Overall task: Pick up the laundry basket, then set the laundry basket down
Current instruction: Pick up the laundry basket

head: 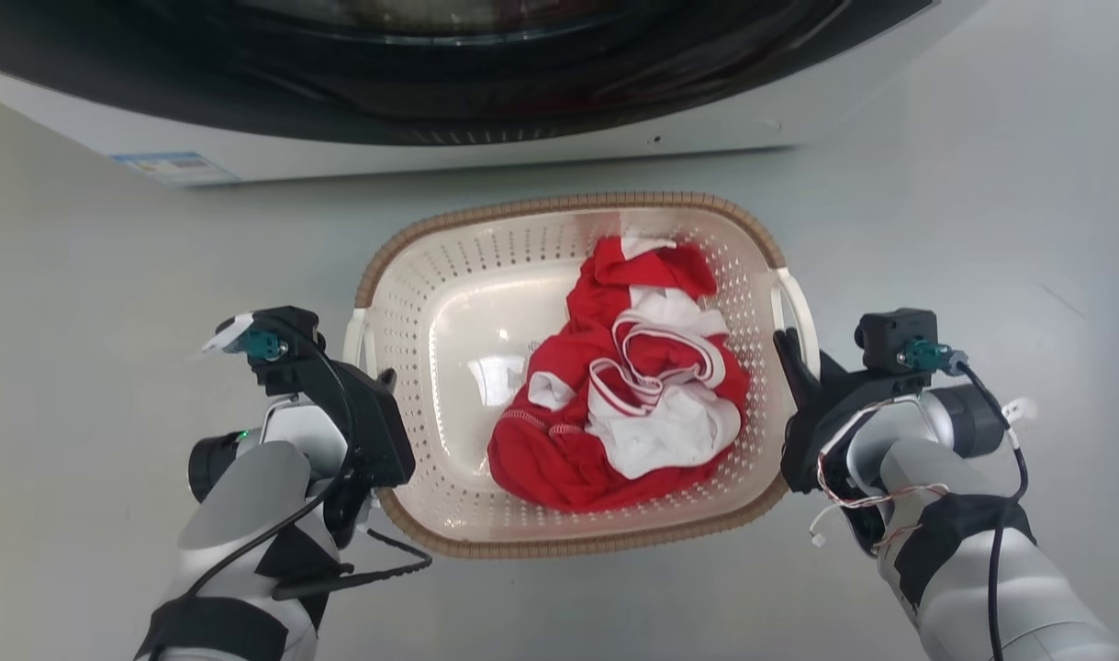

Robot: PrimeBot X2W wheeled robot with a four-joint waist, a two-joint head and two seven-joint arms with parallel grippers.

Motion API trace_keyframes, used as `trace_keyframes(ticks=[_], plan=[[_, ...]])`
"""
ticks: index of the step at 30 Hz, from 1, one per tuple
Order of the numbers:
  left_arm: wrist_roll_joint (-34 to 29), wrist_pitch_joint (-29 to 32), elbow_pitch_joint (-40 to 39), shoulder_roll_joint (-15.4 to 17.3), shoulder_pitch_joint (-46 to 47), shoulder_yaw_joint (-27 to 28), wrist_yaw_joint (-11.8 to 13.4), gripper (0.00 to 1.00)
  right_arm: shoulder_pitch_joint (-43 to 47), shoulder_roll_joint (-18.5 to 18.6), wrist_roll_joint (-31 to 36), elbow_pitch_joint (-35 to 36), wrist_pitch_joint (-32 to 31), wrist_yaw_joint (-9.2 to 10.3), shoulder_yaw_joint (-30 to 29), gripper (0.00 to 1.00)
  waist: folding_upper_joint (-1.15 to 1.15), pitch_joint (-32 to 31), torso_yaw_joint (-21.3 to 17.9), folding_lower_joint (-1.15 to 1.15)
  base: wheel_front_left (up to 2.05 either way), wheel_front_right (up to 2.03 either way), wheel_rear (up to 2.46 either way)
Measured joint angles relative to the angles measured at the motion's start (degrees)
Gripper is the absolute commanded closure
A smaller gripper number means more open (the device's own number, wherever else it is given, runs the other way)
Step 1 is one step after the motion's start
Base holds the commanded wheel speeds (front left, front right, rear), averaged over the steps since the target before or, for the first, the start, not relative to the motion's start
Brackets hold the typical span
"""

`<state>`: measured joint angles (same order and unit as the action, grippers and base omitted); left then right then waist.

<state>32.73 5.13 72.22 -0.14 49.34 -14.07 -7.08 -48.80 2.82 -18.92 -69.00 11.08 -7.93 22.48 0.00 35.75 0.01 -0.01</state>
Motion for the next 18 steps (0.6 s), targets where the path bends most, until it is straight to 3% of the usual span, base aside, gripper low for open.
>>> trace_keyframes(ticks=[18], plan=[[3.1, 8.7, 1.6, -0.4, -7.3, 0.3, -0.1, 1.0, 7.2, -0.8, -5.8, -1.9, -7.2, -0.16, 3.1, 1.0, 0.0, -15.1, -0.3, 0.0, 0.0, 0.0, 0.0]])
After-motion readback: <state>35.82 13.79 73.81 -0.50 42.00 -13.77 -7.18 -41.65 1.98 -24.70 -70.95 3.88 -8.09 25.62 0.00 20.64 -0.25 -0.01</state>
